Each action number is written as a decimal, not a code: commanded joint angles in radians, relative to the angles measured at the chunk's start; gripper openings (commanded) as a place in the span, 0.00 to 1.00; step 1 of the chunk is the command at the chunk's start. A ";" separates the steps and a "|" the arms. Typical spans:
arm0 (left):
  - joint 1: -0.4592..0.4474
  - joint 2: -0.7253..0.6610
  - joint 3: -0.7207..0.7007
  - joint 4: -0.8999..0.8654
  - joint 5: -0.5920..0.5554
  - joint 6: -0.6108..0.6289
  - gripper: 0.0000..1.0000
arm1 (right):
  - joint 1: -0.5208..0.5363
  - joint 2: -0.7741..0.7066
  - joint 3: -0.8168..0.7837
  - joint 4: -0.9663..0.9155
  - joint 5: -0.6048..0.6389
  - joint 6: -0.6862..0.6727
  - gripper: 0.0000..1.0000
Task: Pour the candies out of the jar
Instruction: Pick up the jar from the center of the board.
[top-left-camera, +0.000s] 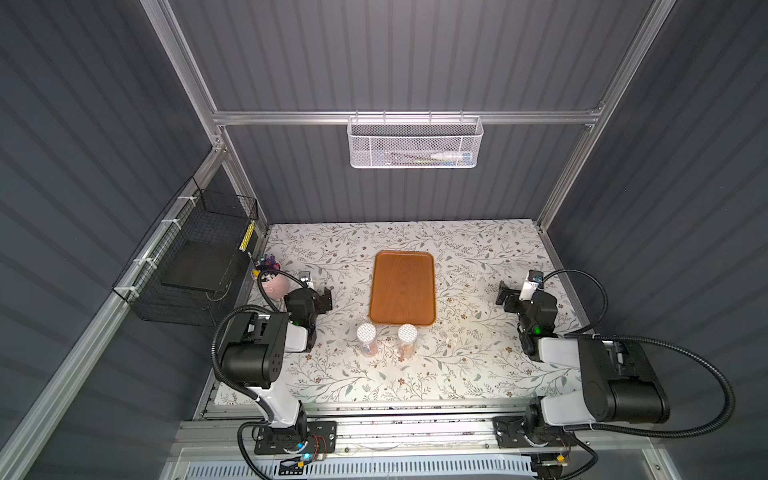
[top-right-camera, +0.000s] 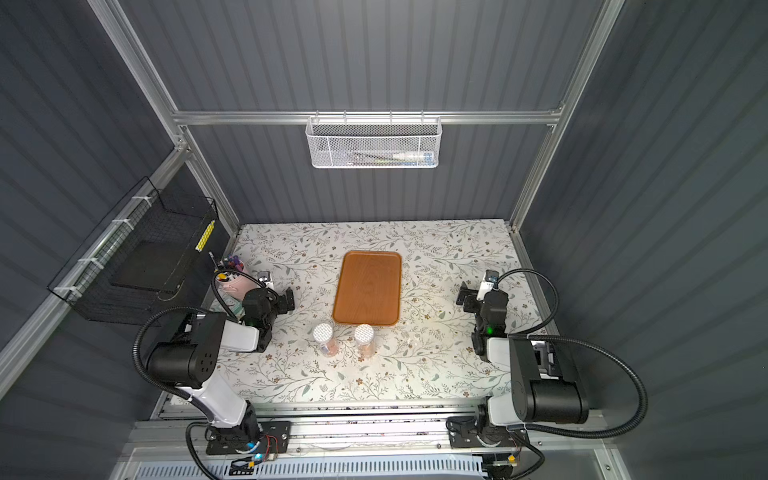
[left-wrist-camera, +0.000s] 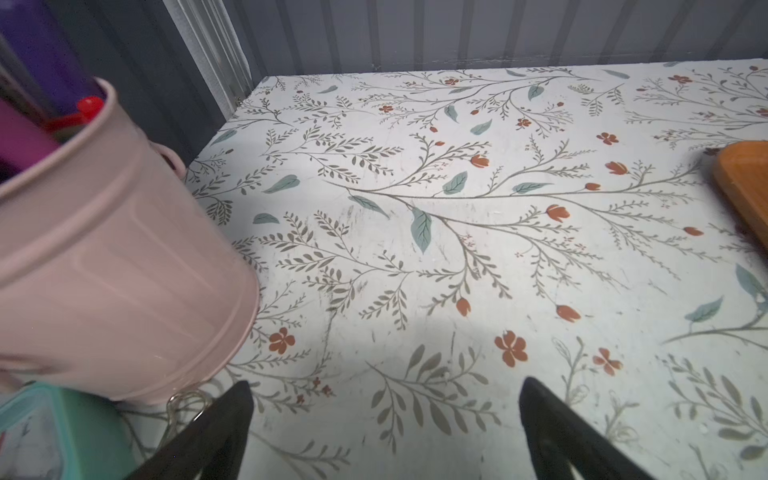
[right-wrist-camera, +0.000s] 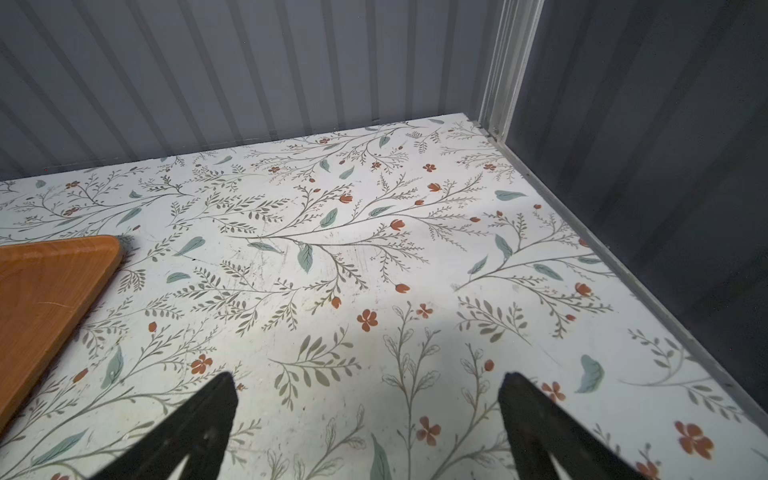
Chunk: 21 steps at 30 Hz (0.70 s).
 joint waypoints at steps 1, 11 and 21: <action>-0.002 0.012 0.008 0.018 -0.010 0.004 1.00 | 0.002 -0.001 0.009 0.015 0.011 -0.004 0.99; -0.002 0.013 0.007 0.018 -0.007 0.004 1.00 | 0.000 0.002 0.014 0.008 0.004 -0.004 0.99; -0.002 0.011 0.007 0.018 -0.007 0.004 1.00 | 0.000 0.001 0.012 0.010 0.005 -0.003 0.99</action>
